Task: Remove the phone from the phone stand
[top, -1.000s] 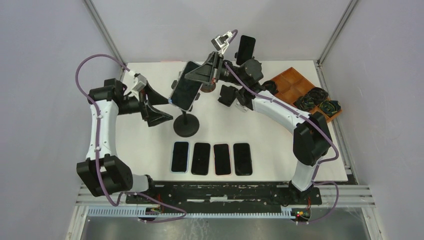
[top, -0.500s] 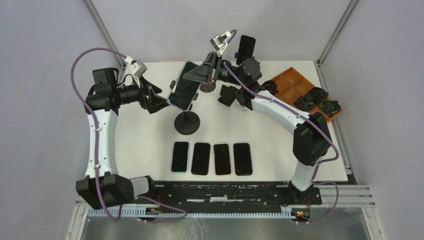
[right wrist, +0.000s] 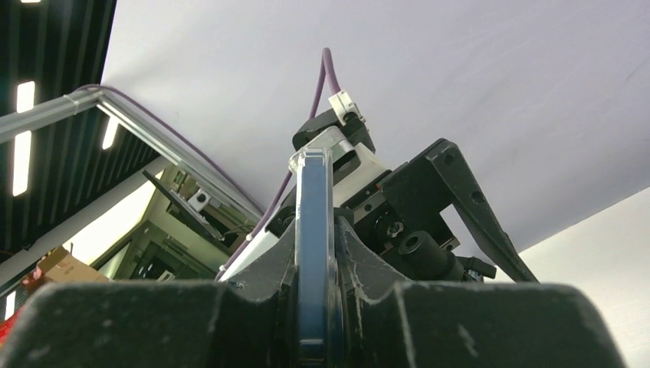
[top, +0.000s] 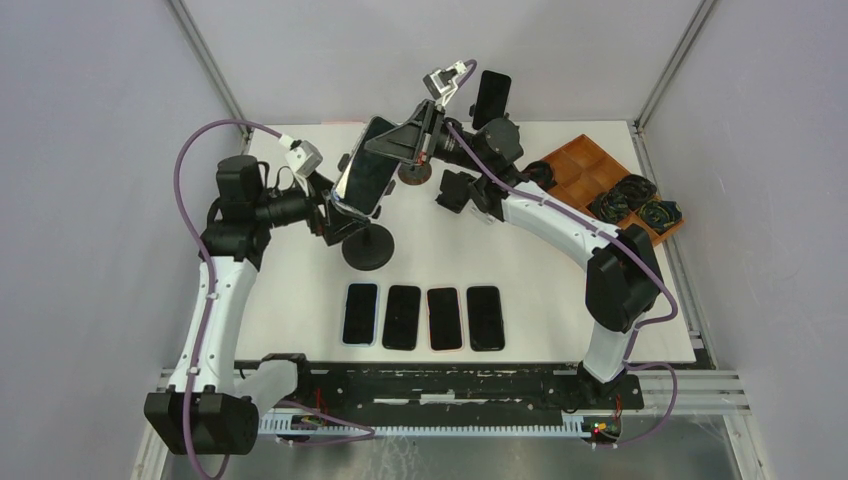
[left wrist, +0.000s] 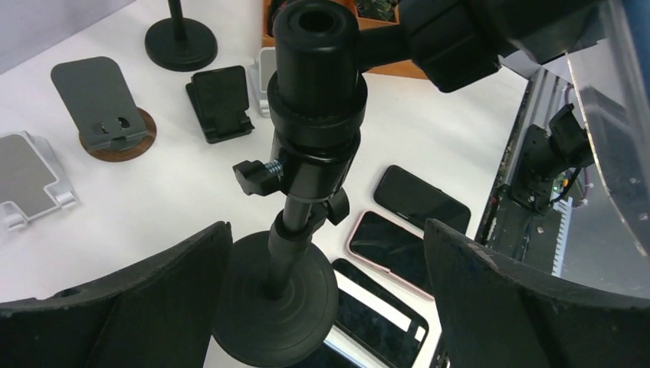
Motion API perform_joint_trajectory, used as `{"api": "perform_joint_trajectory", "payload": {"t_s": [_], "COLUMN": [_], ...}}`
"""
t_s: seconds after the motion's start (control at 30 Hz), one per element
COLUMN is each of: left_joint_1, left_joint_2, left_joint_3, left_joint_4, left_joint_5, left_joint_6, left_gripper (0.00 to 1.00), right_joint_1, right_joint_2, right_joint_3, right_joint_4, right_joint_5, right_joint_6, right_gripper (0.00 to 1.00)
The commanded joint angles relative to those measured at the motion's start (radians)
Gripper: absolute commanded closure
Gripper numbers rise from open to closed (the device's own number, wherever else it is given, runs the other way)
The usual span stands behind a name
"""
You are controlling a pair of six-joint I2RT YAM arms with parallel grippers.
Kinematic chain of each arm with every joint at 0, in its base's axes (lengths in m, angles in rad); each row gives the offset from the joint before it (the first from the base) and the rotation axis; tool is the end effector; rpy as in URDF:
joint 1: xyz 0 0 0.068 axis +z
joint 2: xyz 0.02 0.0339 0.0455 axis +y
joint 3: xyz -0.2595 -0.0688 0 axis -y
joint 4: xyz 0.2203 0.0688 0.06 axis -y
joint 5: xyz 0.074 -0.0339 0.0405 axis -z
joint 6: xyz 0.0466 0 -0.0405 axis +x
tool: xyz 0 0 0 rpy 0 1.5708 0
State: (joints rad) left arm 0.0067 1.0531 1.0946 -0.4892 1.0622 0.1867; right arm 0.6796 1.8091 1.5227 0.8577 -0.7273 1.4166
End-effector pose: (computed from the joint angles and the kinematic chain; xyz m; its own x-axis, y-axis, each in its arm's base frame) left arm 0.1966 -0.0394 0.3662 -0.2798 0.0885 -0.9560 0.8508 0.4842 -0.2042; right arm 0.2925 0.2762 0.4198 -0.8291 0.2790 -0.4844 -0.5545 -0.3006 0.7760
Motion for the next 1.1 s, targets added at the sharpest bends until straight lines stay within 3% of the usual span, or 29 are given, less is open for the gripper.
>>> {"api": "perform_joint_trajectory", "payload": {"t_s": [0.0,0.23,0.5,0.73,1.07], "left_joint_1": [-0.028,-0.034,-0.035,-0.034,-0.044], "left_joint_2": [0.005,0.007,-0.01,-0.057,-0.077], "left_joint_3": [-0.009,-0.017,-0.08,-0.15,-0.192], "left_joint_4": [0.08,0.203,0.255,0.217,0.395], "left_joint_5": [-0.091,-0.117,-0.182,-0.18,-0.188], "left_joint_6": [-0.05,-0.17,-0.239,-0.207,-0.38], "left_gripper": [0.02,0.12,0.15,0.14,0.17], "right_joint_1": [0.03,0.052,0.059,0.05,0.061], "right_joint_2": [-0.059,-0.059,-0.079,-0.088,-0.106], "right_joint_3": [0.037,0.019,0.022,0.046,-0.025], "right_joint_4": [0.159,0.207,0.207,0.173,0.233], "right_joint_5": [0.076,0.099,0.104,0.095,0.171], "right_joint_6": [0.074,0.112,0.112,0.093,0.121], "right_gripper": [1.0,1.0,1.0,1.0,1.0]}}
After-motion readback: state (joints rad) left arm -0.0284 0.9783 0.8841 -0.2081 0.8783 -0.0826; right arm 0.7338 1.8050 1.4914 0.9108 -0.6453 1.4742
